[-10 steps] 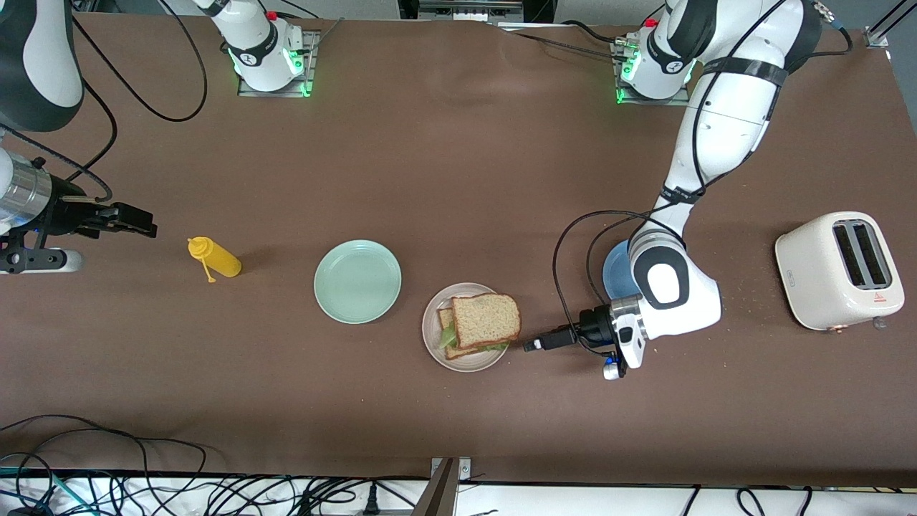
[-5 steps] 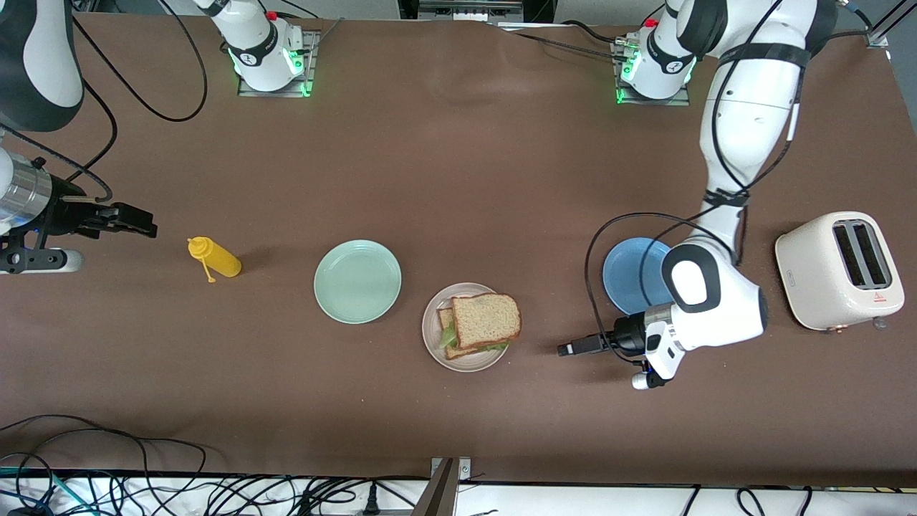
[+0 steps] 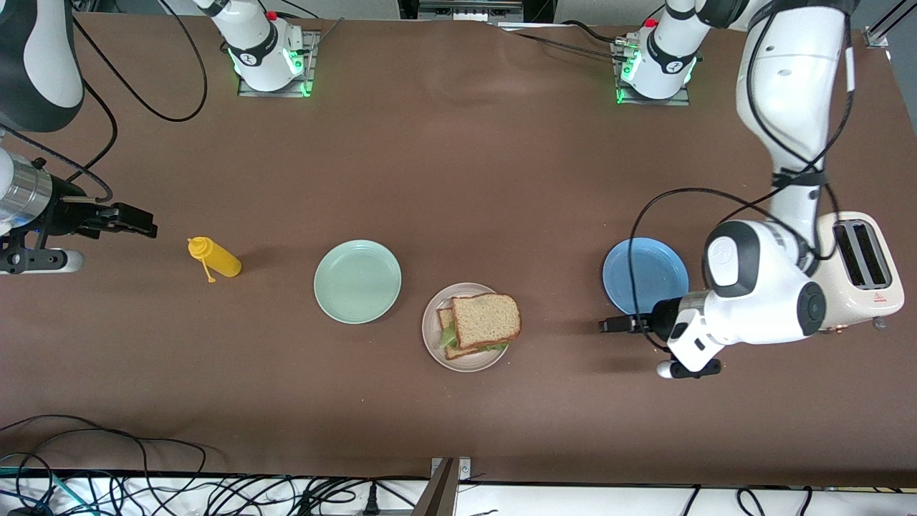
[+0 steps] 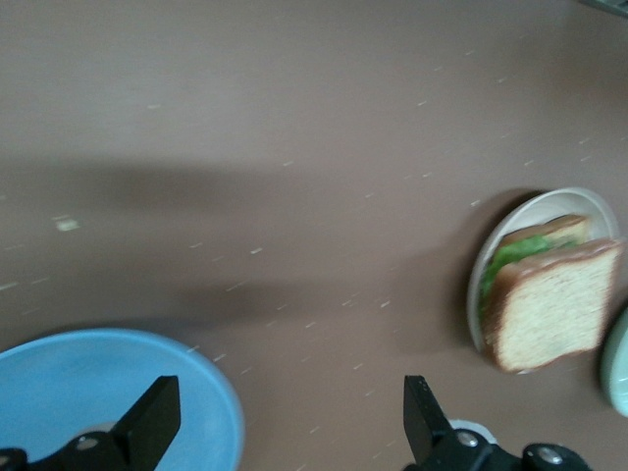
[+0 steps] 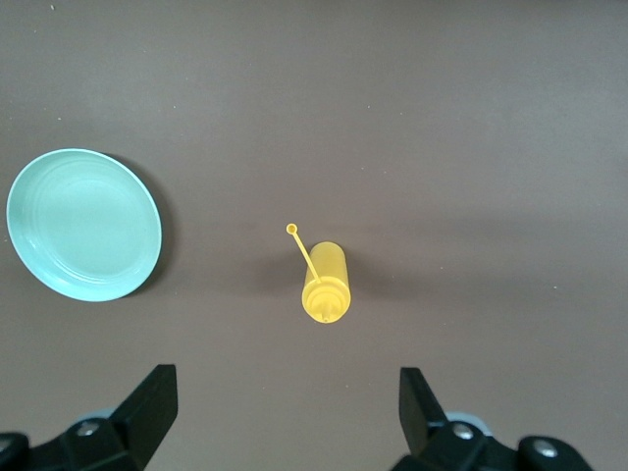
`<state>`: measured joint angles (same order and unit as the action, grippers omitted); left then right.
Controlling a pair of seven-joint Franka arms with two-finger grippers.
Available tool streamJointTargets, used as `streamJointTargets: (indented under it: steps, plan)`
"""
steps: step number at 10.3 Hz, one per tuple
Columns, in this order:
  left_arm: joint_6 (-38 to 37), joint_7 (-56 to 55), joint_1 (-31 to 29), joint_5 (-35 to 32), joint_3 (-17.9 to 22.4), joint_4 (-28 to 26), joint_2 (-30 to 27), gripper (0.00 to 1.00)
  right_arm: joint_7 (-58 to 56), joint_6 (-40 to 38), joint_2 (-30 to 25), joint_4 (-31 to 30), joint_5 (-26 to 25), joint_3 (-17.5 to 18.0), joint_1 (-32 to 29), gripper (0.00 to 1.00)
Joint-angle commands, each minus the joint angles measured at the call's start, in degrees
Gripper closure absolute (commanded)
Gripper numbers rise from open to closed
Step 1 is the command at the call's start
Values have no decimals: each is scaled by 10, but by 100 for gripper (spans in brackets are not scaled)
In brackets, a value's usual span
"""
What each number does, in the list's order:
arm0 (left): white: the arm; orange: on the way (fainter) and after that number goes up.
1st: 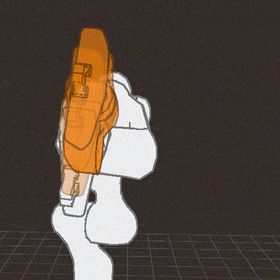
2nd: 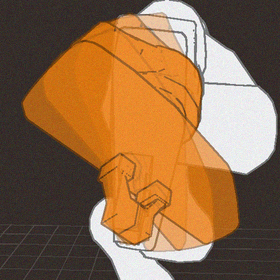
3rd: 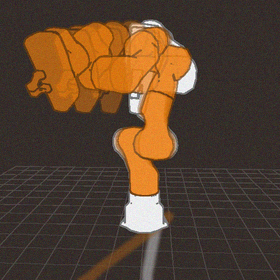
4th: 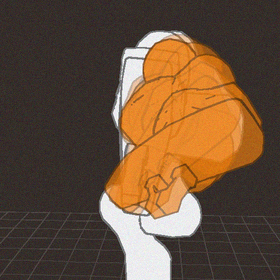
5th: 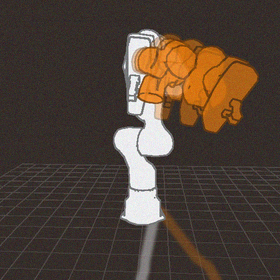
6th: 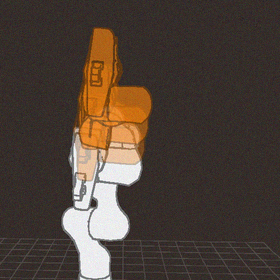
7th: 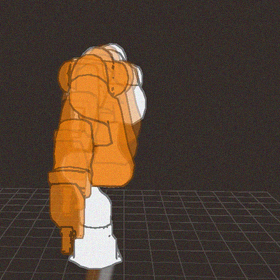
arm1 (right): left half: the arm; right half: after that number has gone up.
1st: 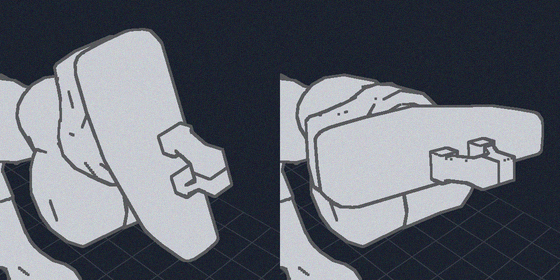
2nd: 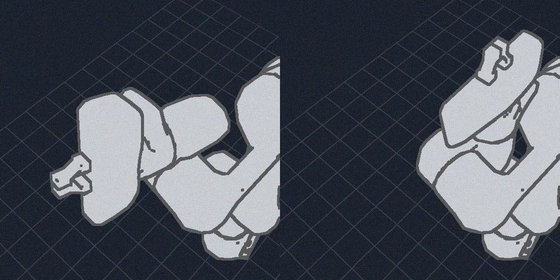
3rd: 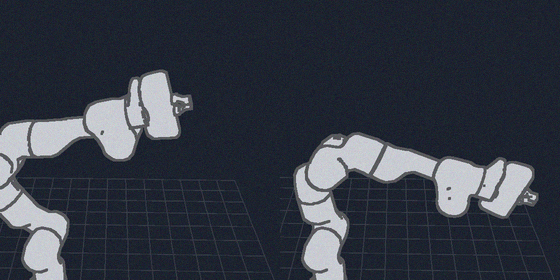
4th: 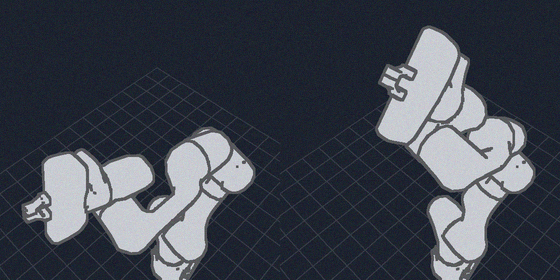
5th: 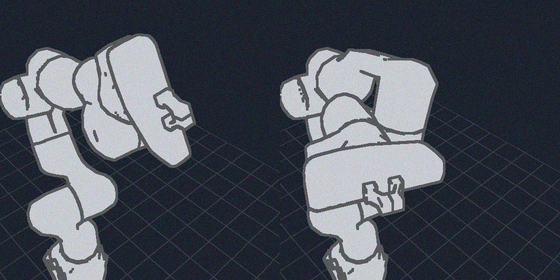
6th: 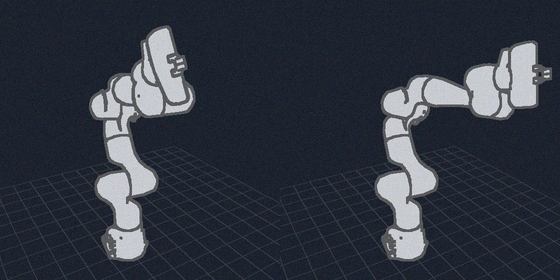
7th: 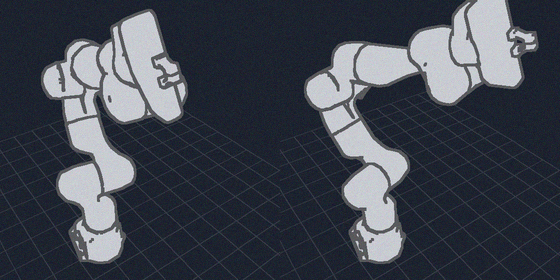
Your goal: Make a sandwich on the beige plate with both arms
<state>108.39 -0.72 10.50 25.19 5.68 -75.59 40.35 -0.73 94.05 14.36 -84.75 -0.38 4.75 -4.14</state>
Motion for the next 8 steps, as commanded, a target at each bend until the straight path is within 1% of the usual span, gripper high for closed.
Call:
streamJointTargets:
  steps: [1,2,3,6,7,8]
  plan:
    - [-71,-33,0,-133,4,-14,-54,0,2,6,-7,-8,3,4,-3,0]
    - [-107,-33,0,-192,4,-13,-74,0,2,6,-7,-8,3,4,-3,0]
    - [-134,-33,0,-228,5,-13,-92,0,3,5,-7,-8,3,4,-3,0]
    - [-175,-29,-35,-237,12,-15,-139,0,13,5,-8,-8,-11,6,5,0]
    - [-175,-27,-56,-237,11,-26,-162,0,13,5,-8,-8,-12,6,5,0]
    - [-166,-17,-73,-237,10,-63,-195,0,14,5,-8,-8,-12,6,5,0]
